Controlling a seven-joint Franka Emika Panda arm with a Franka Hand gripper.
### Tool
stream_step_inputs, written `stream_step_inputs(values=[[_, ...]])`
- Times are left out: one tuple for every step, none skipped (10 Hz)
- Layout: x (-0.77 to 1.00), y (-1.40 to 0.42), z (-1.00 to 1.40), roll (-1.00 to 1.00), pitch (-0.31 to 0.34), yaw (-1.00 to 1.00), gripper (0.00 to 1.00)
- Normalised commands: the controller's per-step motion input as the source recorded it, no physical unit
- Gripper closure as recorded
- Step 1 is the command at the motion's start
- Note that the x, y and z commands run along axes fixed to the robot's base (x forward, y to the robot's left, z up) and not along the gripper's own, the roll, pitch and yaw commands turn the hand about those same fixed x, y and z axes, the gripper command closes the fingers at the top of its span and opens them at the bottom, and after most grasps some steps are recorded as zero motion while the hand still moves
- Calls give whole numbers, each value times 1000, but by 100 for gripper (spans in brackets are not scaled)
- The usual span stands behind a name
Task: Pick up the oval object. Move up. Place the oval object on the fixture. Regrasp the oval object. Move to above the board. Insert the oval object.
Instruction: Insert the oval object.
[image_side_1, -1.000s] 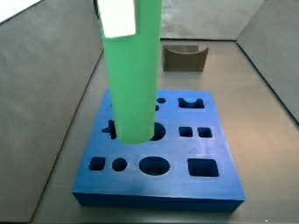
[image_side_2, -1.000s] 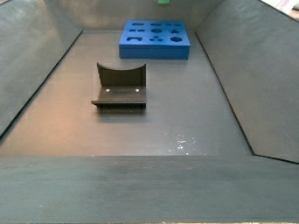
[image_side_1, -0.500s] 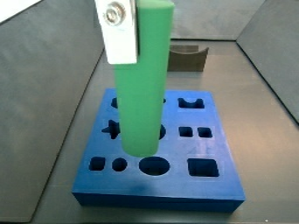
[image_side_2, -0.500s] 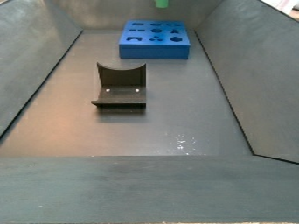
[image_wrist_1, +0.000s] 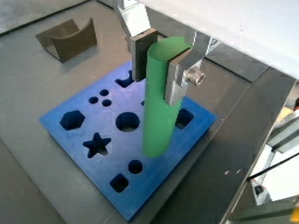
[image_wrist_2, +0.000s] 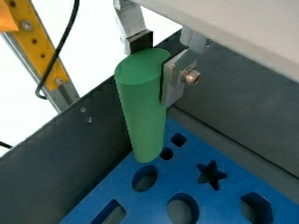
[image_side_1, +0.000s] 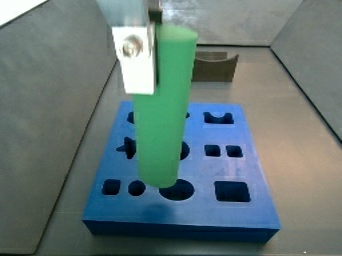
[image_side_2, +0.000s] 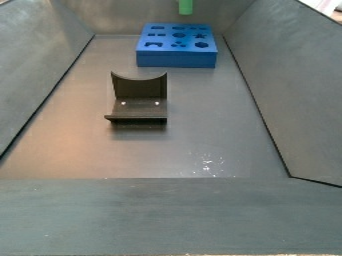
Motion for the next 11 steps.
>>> stream_step_inputs(values=[[17, 0, -269, -17, -1, 0, 100], [163, 3, -243, -29, 0, 0, 100], [317, 69, -194, -19, 0, 0, 100], [303, 111, -166, -13, 14, 0, 100], [280, 146, -146, -3, 24, 0, 100], [240, 117, -140, 0, 31, 0, 100], [143, 109, -169, 0, 27, 0, 100], [69, 40, -226, 0, 26, 0, 100], [46, 0, -243, 0, 6, 0, 100], [51, -11, -271, 0, 0, 0, 100], [140, -29, -251, 0, 20, 0, 100]])
